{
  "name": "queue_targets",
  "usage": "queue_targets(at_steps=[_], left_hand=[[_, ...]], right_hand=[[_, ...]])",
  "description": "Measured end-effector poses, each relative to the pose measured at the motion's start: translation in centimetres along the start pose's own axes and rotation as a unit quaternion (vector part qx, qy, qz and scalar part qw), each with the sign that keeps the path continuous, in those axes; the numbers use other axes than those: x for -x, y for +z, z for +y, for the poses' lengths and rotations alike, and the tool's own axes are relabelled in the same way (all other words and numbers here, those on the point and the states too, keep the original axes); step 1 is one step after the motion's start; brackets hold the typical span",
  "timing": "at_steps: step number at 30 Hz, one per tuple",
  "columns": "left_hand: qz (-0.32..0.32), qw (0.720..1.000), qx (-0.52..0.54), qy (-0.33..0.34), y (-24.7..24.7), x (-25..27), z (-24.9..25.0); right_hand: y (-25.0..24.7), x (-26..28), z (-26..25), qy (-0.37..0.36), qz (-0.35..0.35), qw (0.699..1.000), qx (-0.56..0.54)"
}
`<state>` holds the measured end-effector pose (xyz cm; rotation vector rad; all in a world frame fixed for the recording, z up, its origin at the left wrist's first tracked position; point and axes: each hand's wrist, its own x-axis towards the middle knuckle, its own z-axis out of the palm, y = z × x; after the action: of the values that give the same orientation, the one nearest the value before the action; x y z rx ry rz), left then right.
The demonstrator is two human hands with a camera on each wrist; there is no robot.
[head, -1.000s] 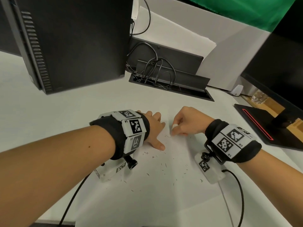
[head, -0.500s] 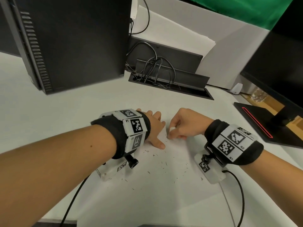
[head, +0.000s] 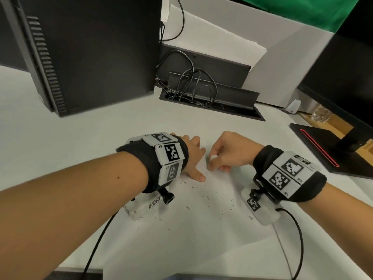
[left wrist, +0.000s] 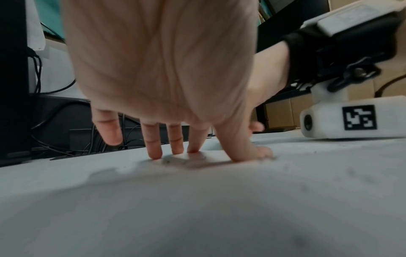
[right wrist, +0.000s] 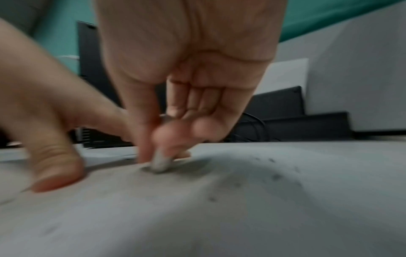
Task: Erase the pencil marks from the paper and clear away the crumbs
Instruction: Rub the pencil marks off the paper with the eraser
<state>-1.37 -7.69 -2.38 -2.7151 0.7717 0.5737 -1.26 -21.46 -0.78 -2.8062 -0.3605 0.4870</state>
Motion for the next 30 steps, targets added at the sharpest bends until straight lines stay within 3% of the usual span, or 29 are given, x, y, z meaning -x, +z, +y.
queue_targets(at_steps=[2,5,10,14,19,24,28,30], left_hand=[[0.001,1.0,0.003,0.002,0.0,0.0,-0.1],[0.002,1.0,0.006,0.001,0.0,0.1,0.0],[-0.001,1.0,0.011,0.009,0.1,0.2,-0.2],[-0.011,1.0,0.012,0.017,0.0,0.6,-0.4],[-0.02,0.999,0.015,0.024,-0.1,0.9,-0.5],[-0.027,1.0,0.002,0.015,-0.1,0.8,-0.4],[-0.022,1.0,0.002,0.014,-0.1,0.8,-0.4],[-0.023,1.0,0.0,0.012,-0.1,0.8,-0.3]], right_hand=[[0.1,-0.1,0.0,0.0,-0.006,1.0,-0.016],[-0.5,-0.6,0.4,0.02,0.062,0.998,0.021],[0.3,-0.1,-0.3,-0.012,0.011,1.0,-0.008],[-0.3,-0.8,0.3,0.003,0.068,0.997,0.026],[0.5,0.0,-0.7,-0.031,-0.01,0.999,-0.035],[0.0,-0.7,-0.2,-0.002,0.067,0.997,0.024],[0.5,0.1,-0.9,-0.034,0.001,0.999,-0.005],[0.2,-0.1,-0.5,-0.021,0.019,1.0,-0.001]])
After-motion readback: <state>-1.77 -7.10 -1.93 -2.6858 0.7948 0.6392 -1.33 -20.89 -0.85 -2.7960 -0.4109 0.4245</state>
